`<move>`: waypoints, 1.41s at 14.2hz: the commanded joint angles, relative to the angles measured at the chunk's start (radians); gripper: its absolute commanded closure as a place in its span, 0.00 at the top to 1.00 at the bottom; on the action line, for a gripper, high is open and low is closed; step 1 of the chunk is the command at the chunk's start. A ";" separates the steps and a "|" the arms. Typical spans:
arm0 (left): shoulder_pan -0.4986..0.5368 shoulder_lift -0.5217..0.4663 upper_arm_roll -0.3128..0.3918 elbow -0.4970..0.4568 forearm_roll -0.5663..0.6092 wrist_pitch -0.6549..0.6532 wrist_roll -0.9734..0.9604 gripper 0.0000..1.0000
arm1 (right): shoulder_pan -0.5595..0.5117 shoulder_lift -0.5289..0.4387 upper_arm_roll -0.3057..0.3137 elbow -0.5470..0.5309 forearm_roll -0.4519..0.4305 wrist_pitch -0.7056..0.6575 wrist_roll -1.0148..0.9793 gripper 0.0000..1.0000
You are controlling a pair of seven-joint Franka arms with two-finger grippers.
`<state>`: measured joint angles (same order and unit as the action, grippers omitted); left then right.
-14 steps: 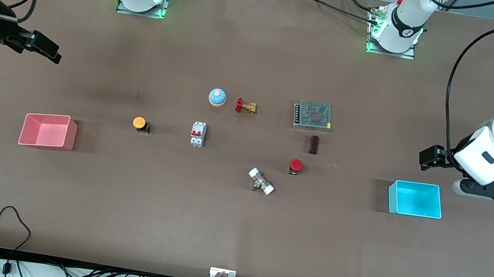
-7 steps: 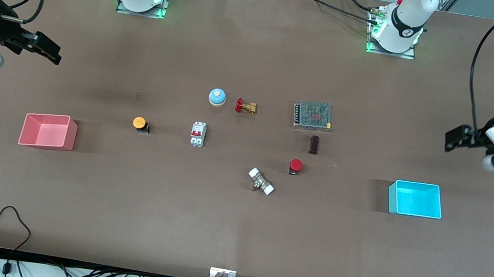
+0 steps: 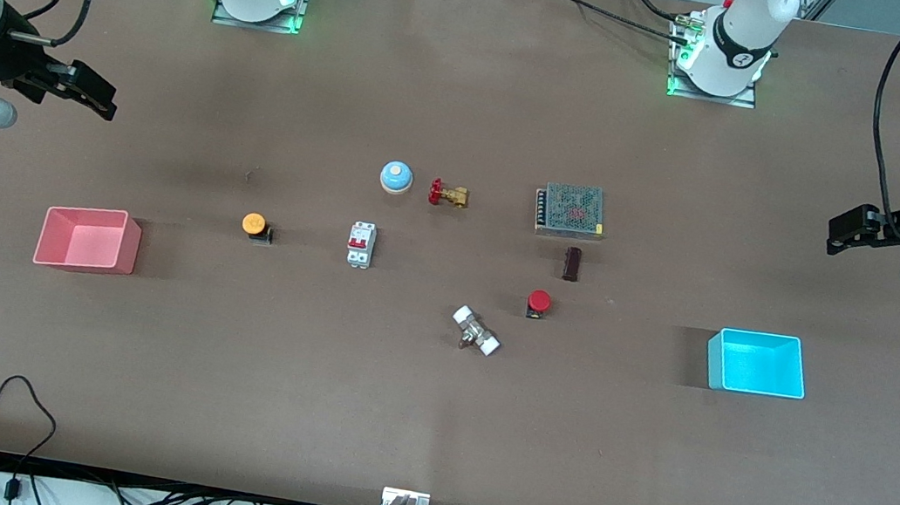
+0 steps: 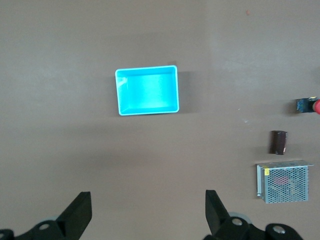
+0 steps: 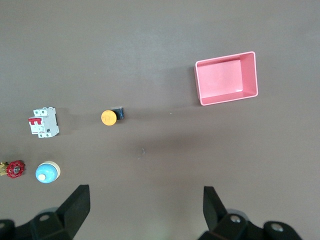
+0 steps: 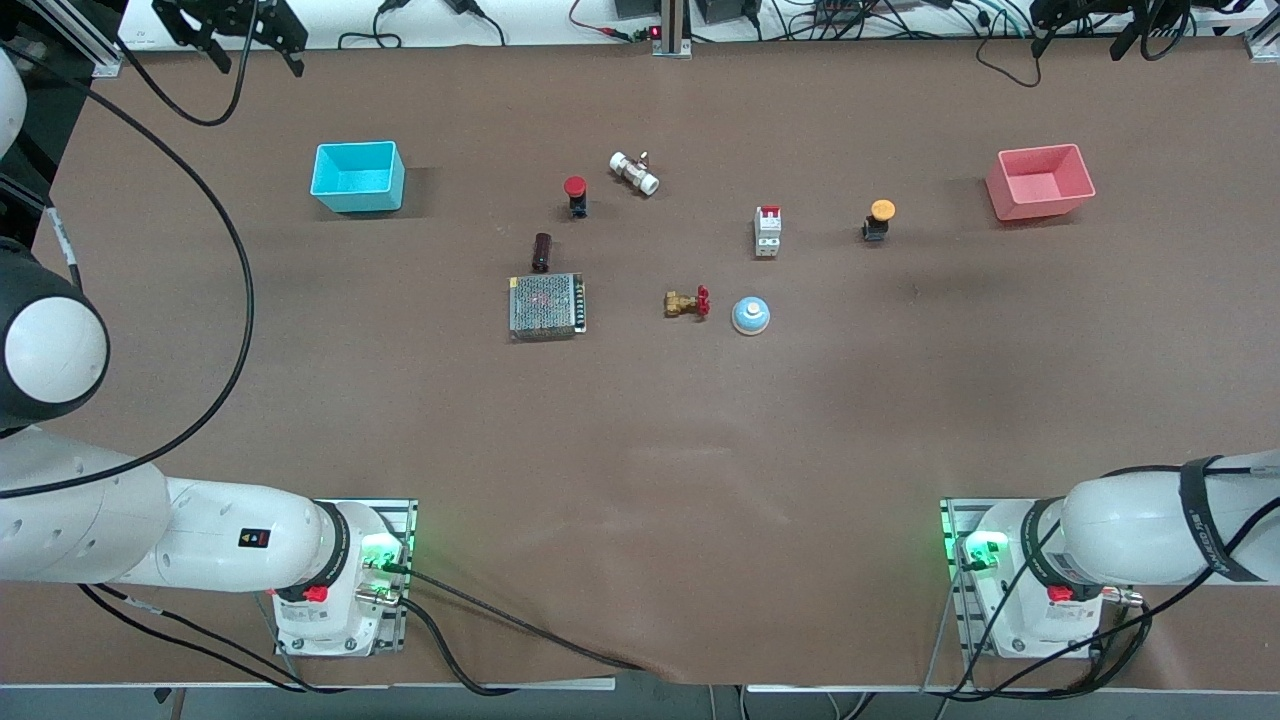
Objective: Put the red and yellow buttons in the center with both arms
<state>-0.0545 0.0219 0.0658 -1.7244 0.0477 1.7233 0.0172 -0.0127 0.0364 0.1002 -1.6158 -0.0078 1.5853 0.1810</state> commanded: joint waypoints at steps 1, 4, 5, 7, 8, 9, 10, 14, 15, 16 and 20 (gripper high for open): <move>0.022 -0.060 -0.029 -0.034 0.008 0.006 0.023 1.00 | 0.000 0.016 -0.007 0.019 -0.011 0.004 -0.028 1.00; 0.018 -0.060 -0.043 -0.009 0.006 -0.048 0.023 1.00 | 0.000 0.025 -0.007 0.030 -0.011 0.004 -0.040 1.00; 0.016 -0.060 -0.043 -0.009 0.006 -0.050 0.023 1.00 | -0.001 0.026 -0.007 0.030 -0.012 0.004 -0.040 1.00; 0.016 -0.060 -0.043 -0.009 0.006 -0.050 0.023 1.00 | -0.003 0.026 -0.007 0.030 -0.011 0.004 -0.040 1.00; 0.016 -0.059 -0.043 -0.007 0.006 -0.050 0.023 1.00 | -0.001 0.028 -0.007 0.030 -0.011 0.004 -0.040 1.00; 0.016 -0.059 -0.043 -0.007 0.006 -0.048 0.024 1.00 | -0.001 0.028 -0.007 0.030 -0.011 0.004 -0.040 1.00; 0.016 -0.057 -0.043 -0.007 0.006 -0.048 0.023 1.00 | -0.001 0.028 -0.007 0.030 -0.011 0.004 -0.040 1.00; 0.016 -0.050 -0.043 0.008 0.004 -0.048 0.023 1.00 | -0.003 0.028 -0.007 0.030 -0.011 0.004 -0.040 1.00; 0.016 -0.050 -0.043 0.008 0.004 -0.048 0.023 1.00 | -0.003 0.028 -0.007 0.030 -0.011 0.004 -0.040 1.00; 0.016 -0.050 -0.043 0.008 0.004 -0.048 0.021 1.00 | -0.003 0.028 -0.007 0.030 -0.012 0.004 -0.040 1.00; 0.016 -0.050 -0.044 0.008 0.004 -0.048 0.021 1.00 | -0.003 0.028 -0.007 0.030 -0.012 0.004 -0.038 1.00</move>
